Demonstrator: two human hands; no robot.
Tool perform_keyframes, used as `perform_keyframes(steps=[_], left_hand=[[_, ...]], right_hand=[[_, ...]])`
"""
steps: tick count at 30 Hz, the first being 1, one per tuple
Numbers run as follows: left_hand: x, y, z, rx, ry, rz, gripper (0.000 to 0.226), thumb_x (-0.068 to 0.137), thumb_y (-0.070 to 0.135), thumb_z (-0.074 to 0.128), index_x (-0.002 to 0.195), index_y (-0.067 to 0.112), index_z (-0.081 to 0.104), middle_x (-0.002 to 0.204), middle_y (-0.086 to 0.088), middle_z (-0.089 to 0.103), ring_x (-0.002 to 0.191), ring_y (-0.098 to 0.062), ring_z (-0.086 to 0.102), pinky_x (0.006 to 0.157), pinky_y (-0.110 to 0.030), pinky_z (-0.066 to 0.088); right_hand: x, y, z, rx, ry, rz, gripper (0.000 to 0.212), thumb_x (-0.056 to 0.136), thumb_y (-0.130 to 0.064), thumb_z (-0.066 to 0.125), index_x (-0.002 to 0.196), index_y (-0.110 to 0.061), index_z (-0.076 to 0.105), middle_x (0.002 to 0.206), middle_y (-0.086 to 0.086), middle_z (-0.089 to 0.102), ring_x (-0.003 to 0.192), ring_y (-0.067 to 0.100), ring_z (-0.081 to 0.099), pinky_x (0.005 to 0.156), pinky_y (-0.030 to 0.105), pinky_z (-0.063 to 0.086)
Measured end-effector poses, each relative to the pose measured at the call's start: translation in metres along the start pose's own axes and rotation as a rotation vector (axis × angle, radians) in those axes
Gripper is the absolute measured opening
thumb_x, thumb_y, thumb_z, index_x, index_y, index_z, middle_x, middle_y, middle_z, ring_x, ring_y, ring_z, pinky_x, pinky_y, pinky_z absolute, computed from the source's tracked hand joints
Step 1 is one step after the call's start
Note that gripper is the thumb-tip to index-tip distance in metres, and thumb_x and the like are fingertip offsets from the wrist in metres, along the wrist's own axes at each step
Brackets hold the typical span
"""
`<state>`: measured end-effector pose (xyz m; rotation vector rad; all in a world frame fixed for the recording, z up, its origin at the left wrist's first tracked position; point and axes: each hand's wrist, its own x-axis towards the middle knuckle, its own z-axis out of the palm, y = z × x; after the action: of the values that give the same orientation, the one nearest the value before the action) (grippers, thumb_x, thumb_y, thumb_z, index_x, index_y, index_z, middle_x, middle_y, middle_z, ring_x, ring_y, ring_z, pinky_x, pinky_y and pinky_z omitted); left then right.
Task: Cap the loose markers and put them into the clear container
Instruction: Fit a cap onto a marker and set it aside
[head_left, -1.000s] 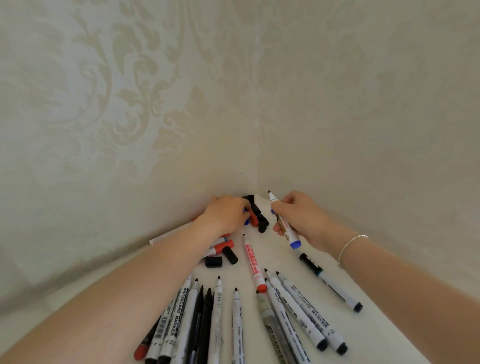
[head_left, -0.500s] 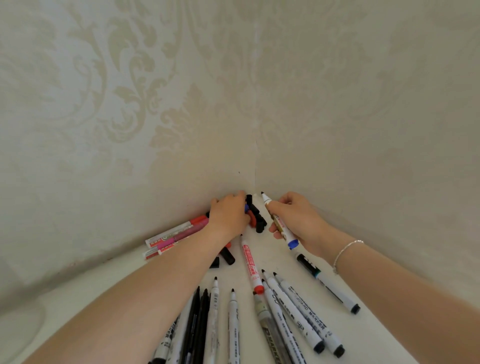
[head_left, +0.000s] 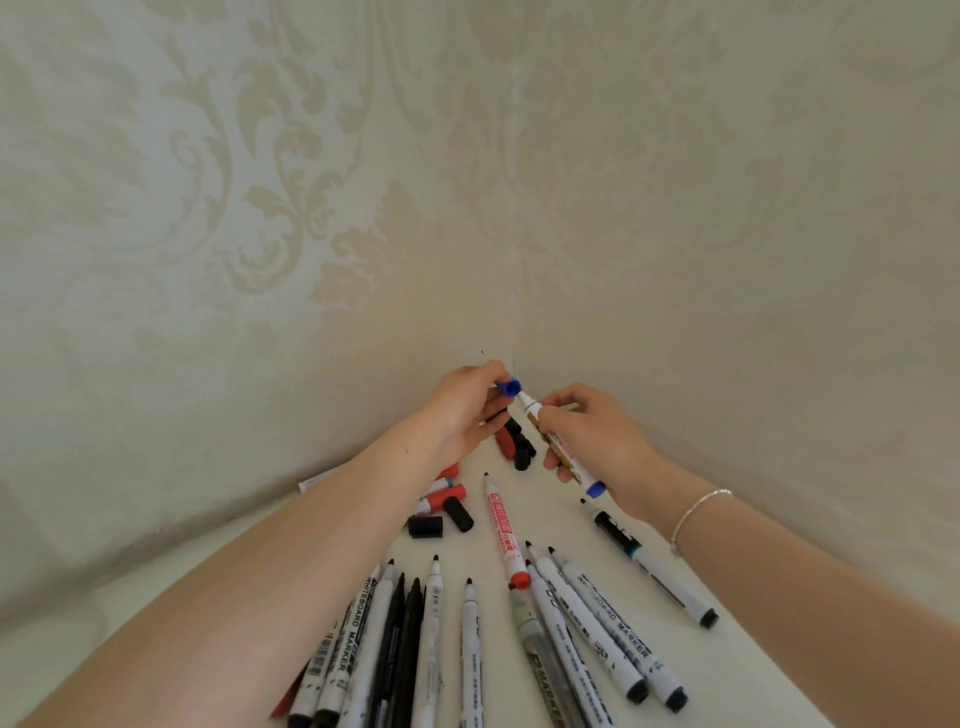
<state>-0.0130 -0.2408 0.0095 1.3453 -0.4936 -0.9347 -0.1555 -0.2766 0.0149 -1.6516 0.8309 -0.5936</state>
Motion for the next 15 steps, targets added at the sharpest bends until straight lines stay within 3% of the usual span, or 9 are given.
perform_keyframes(steps=[4,7,10,12,15], left_hand=[[-0.006,-0.001,0.004,0.187,-0.002,0.062,0.016,0.086,0.009,0.058,0.101,0.017,0.057,0.086,-0.002,0.066,0.081,-0.012,0.061,0.081,-0.030,0.047],[-0.009,-0.003,0.006,0.322,0.006,0.104,0.028,0.086,0.010,0.056,0.113,0.020,0.057,0.092,-0.004,0.066,0.084,-0.015,0.063,0.091,-0.034,0.048],[-0.012,-0.001,0.004,0.309,-0.010,0.103,0.032,0.089,0.012,0.051,0.119,0.021,0.058,0.096,-0.005,0.066,0.086,-0.016,0.066,0.092,-0.034,0.049],[-0.014,0.001,0.003,0.227,-0.016,0.079,0.028,0.090,0.011,0.050,0.116,0.016,0.059,0.099,-0.010,0.065,0.089,-0.020,0.066,0.090,-0.035,0.053],[-0.018,0.003,0.005,0.104,-0.011,0.072,0.013,0.090,0.007,0.050,0.100,0.008,0.058,0.090,-0.014,0.062,0.082,-0.024,0.065,0.072,-0.032,0.057]], right_hand=[[-0.001,0.002,0.002,-0.044,0.012,-0.025,0.025,0.091,-0.024,0.059,0.107,-0.005,0.057,0.074,0.006,0.060,0.050,0.016,0.055,0.043,0.023,0.046],[0.000,0.005,0.004,-0.067,0.031,-0.070,0.024,0.090,-0.025,0.062,0.106,-0.008,0.057,0.070,0.002,0.060,0.046,0.011,0.054,0.040,0.020,0.043],[0.000,0.007,0.007,-0.057,0.106,-0.143,0.024,0.087,-0.028,0.067,0.101,-0.012,0.056,0.076,0.007,0.062,0.049,0.009,0.057,0.043,0.020,0.042],[0.000,0.007,0.010,-0.101,0.172,-0.209,0.021,0.086,-0.030,0.068,0.096,-0.015,0.057,0.077,0.005,0.061,0.057,0.012,0.059,0.047,0.020,0.042],[-0.005,0.003,0.013,-0.193,0.213,-0.277,0.016,0.089,-0.028,0.064,0.092,-0.013,0.059,0.068,-0.006,0.055,0.046,-0.003,0.052,0.039,0.008,0.034]])
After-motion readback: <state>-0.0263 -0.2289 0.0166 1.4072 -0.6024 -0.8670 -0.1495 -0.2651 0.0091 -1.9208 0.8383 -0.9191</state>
